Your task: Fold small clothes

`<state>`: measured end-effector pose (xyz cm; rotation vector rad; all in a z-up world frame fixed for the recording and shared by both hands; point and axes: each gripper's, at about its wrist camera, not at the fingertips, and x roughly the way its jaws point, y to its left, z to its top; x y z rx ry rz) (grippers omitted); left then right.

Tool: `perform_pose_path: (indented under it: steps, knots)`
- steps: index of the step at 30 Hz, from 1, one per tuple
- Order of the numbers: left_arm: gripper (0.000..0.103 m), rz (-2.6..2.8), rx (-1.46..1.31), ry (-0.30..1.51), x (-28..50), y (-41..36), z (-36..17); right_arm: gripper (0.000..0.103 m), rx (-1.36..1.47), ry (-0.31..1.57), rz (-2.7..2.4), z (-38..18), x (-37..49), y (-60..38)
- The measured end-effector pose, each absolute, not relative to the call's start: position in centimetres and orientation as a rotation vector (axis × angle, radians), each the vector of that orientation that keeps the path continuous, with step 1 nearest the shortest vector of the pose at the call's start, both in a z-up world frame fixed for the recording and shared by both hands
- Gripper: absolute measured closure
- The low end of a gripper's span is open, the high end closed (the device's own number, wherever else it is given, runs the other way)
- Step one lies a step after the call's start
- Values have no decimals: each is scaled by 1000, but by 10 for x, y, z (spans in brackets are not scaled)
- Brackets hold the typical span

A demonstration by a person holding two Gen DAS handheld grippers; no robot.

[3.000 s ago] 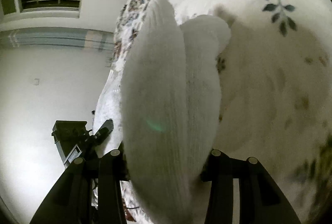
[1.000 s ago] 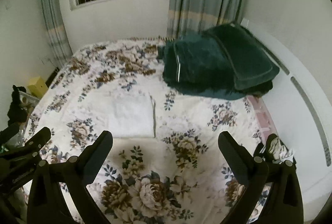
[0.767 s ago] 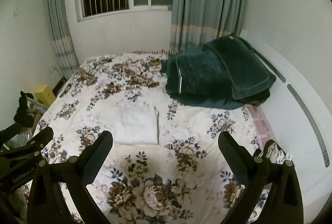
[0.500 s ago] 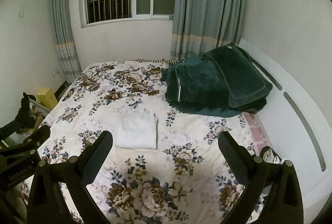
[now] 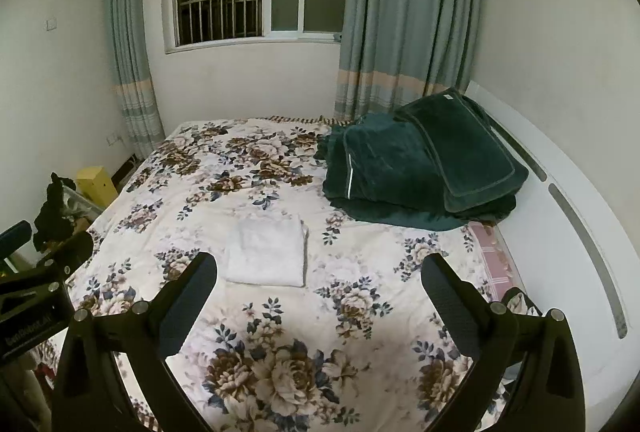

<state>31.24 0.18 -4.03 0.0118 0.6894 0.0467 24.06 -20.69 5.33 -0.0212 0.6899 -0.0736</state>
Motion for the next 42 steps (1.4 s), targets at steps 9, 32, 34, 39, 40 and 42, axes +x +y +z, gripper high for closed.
perform_pose_path:
  steps: [9,32,34,39,40,42]
  knots:
    - [1,56,12,693,310,1,-31,0,-17,696,-46,51,253,-211]
    - [1,61,8,673,307,7,-26,0,-11,688,-41,50,255,-206]
    - [1,62,7,673,306,7,-25,0,-12,687,-41,50,254,-207]
    - [1,59,5,675,305,7,-25,0,-11,690,-41,51,253,-206]
    - [1,60,6,675,305,7,-25,0,-10,692,-41,51,252,-206]
    - [1,61,6,674,305,7,-25,0,-10,692,-44,51,250,-205]
